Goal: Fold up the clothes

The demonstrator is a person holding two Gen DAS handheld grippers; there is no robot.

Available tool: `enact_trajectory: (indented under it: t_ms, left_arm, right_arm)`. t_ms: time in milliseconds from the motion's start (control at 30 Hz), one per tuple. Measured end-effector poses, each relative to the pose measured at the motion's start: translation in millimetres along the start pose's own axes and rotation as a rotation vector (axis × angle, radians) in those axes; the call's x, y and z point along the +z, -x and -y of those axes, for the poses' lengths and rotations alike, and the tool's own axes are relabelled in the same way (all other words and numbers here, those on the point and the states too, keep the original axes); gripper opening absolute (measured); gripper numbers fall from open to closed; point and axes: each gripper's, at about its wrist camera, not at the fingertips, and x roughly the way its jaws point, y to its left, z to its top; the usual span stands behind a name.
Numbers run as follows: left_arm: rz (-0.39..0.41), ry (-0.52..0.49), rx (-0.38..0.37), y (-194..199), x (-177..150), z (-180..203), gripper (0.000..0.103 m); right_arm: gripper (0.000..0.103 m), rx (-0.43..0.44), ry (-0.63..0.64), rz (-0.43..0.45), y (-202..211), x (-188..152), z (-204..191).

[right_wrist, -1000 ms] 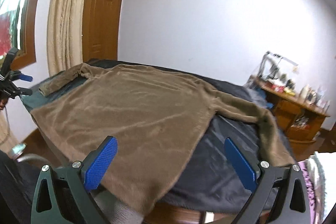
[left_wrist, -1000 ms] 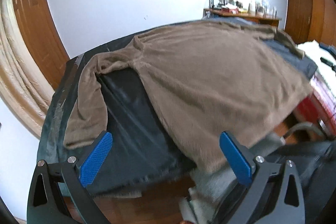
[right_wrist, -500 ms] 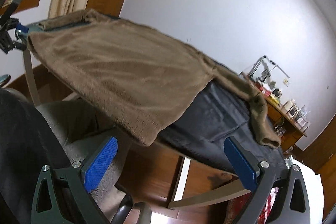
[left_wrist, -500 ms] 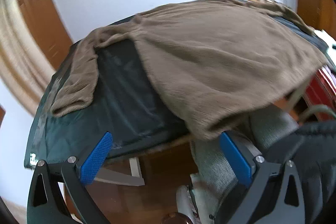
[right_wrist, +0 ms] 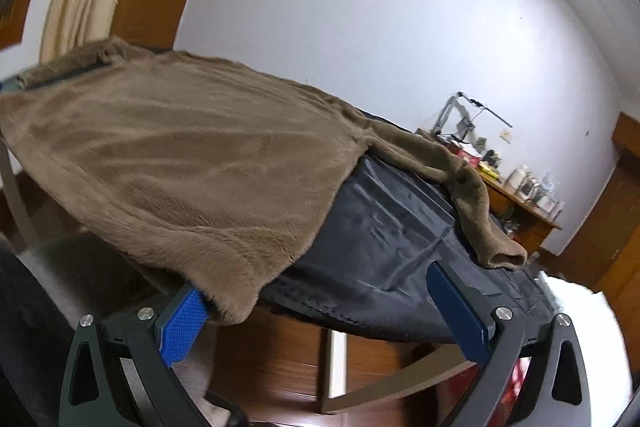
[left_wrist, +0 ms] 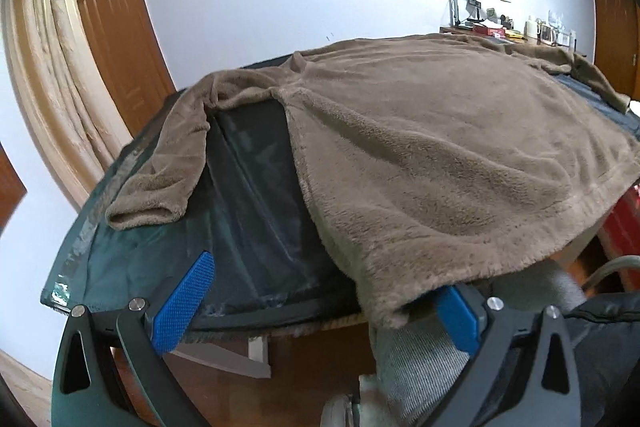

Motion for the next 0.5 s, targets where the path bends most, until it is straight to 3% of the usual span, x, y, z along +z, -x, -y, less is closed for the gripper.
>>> enact_trajectory:
  t_ms: [133,200,300,500]
  left_arm:
    - [0.018,-0.029,0.126,-1.1,2.1,-3.9,0.103]
    - [0.010,-0.001,0.108,0.7,3.4,-17.6,0.103]
    - [0.004,0.033,0.076,4.9,5.3,-33.6,0.103]
    - [-0.010,0.071,0.066,11.1,-2.2,-56.9,0.103]
  right_arm:
    - [0.103,-0.088,-0.034,0.029,0.1,-0.3,9.1]
    - [0.103,-0.144,-0.065,0.048,1.4,0.9,18.0]
    - [0.103,-0.160,-0.152,0.048,1.0,6.0,35.4]
    - [0.103,-0.154,-0.148,-0.010,-3.4,1.9,33.6]
